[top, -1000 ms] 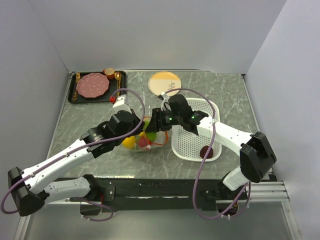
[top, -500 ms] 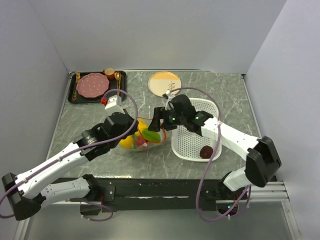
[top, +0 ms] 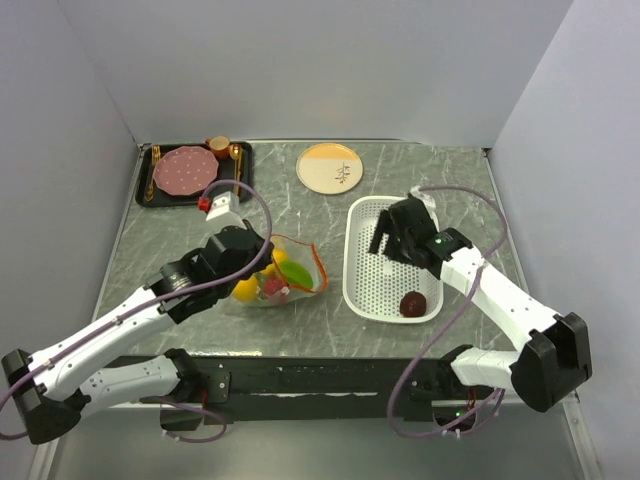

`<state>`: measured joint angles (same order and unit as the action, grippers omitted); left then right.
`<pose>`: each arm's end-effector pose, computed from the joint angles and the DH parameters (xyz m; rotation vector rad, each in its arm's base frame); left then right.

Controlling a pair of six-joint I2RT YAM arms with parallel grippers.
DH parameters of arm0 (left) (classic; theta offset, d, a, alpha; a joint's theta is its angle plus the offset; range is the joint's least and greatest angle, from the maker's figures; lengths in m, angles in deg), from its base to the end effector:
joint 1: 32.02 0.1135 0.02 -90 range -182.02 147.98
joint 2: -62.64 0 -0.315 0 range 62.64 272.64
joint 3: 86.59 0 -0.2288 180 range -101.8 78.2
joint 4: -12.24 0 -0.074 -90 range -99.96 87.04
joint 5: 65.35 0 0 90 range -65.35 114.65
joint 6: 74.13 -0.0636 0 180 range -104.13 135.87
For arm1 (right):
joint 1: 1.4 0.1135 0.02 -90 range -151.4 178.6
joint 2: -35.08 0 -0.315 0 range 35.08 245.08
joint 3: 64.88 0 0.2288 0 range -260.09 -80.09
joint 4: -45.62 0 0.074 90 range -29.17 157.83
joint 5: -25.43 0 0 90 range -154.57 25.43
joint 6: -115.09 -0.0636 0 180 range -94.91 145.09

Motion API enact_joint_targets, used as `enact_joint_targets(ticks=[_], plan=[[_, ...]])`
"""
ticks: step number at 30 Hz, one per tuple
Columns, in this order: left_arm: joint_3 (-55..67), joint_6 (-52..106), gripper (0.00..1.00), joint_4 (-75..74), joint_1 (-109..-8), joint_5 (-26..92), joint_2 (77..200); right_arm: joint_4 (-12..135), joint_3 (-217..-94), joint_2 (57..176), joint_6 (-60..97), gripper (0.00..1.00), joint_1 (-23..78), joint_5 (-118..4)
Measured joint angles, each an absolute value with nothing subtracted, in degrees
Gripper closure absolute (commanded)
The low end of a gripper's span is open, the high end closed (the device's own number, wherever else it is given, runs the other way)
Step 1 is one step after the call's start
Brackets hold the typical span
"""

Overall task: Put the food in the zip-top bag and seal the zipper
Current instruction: Adjust the fake fruit in the bin.

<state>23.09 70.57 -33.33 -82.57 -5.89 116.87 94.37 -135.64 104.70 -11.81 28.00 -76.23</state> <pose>0.1316 -0.1090 0.3691 -0.3979 2.0235 -0.6067 0.2075 0.1022 0.3127 0.2517 2.3879 0.3036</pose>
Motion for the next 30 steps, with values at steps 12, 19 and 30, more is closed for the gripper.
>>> enact_joint_targets(ticks=[12,19,30], plan=[[23.1,68.8,0.99,-29.8,-82.6,-1.0,122.1,109.8,-128.3,97.2,-24.7,0.07,26.6,-84.6],[23.1,68.2,0.99,-29.6,-82.6,-0.5,122.2,112.1,-124.6,97.1,-28.0,0.07,26.6,-84.9],[23.1,67.6,0.99,-29.5,-82.4,-0.6,122.2,108.2,-120.9,100.9,-28.2,0.12,26.6,-82.7]])
